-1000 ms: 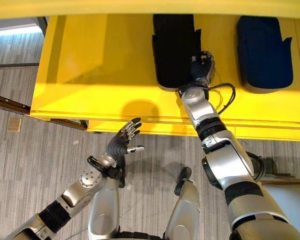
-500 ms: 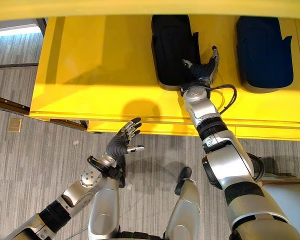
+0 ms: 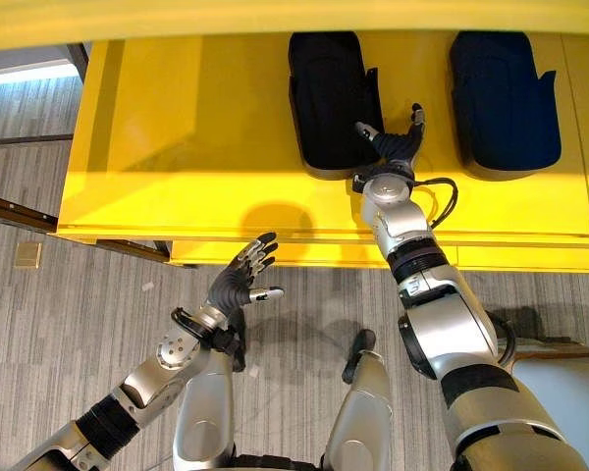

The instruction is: Move parts from the plastic box to the shelf.

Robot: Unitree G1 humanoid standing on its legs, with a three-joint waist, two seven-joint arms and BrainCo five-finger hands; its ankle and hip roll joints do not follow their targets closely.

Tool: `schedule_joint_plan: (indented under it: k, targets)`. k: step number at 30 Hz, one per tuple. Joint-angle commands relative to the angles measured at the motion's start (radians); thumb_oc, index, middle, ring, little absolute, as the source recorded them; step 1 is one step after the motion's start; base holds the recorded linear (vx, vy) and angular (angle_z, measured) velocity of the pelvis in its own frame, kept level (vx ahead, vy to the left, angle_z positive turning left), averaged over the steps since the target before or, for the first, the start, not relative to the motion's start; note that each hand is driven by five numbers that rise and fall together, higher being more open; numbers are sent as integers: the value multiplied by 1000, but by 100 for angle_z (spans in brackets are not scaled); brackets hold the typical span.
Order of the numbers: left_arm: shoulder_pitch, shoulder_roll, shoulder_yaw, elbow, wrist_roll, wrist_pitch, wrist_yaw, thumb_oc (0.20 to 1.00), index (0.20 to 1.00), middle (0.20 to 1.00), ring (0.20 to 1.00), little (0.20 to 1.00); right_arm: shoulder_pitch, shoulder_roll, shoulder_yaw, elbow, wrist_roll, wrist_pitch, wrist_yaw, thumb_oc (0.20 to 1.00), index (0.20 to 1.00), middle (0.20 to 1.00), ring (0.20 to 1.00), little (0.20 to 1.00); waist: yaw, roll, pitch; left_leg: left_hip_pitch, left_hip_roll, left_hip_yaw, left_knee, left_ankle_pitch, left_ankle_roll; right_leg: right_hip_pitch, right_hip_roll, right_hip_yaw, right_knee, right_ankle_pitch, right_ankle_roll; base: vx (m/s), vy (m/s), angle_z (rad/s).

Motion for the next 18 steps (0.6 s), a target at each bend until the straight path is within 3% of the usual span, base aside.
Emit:
schedule_joint_plan:
  k: [1,18]
  targets:
    - [10,-25,3,-78,20,-40,-10,1000,1000,1000,1000,1000,117,49,-3,24,99,56,31,1000,1000,1000,1000,1000,8,31,54,68,-18,65,28,-80,41,19,60,-19,101,-56,-33,25,7,-3]
    - [28,-40,13,-50,37,-61,-5,1000,1000,1000,1000,1000,234,103,26,-104,68,34,78,1000,1000,1000,1000,1000,-16,23,54,82,-18,72,32,-86,45,30,70,-3,85,-49,-34,6,4,-2]
